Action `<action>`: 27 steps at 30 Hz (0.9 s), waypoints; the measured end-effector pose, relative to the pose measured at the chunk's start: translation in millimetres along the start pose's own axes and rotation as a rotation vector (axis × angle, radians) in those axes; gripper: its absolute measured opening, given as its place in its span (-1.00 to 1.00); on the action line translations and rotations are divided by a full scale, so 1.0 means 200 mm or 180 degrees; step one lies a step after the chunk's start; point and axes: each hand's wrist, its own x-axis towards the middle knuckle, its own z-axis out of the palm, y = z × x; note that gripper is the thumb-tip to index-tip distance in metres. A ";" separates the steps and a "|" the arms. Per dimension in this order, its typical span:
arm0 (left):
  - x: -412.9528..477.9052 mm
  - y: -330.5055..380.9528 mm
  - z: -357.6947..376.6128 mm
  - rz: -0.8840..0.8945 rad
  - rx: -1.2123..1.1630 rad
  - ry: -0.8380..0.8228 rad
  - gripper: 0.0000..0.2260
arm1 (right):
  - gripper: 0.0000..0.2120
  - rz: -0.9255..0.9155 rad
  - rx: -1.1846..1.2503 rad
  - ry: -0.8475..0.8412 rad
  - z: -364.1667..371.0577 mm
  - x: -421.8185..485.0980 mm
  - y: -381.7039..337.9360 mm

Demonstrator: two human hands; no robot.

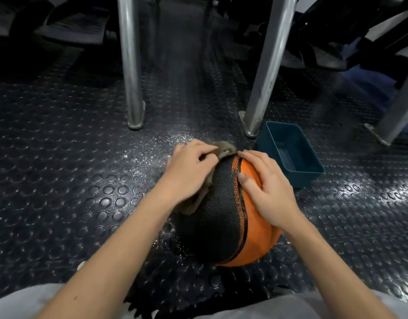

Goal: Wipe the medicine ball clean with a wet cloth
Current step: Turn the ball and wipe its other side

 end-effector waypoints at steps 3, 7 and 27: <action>0.04 -0.10 -0.05 -0.0498 -0.0479 0.0155 -0.75 | -0.39 -0.0041 -0.0019 -0.0041 0.01 0.00 -0.03; 0.04 -0.20 -0.07 -0.1326 -0.0780 0.0081 -0.70 | -0.48 -0.0034 0.0317 -0.0099 0.00 -0.02 -0.03; 0.06 -0.17 -0.08 -0.0696 -0.0046 0.0080 -0.73 | -0.47 0.0289 0.0308 -0.0068 0.01 -0.01 0.02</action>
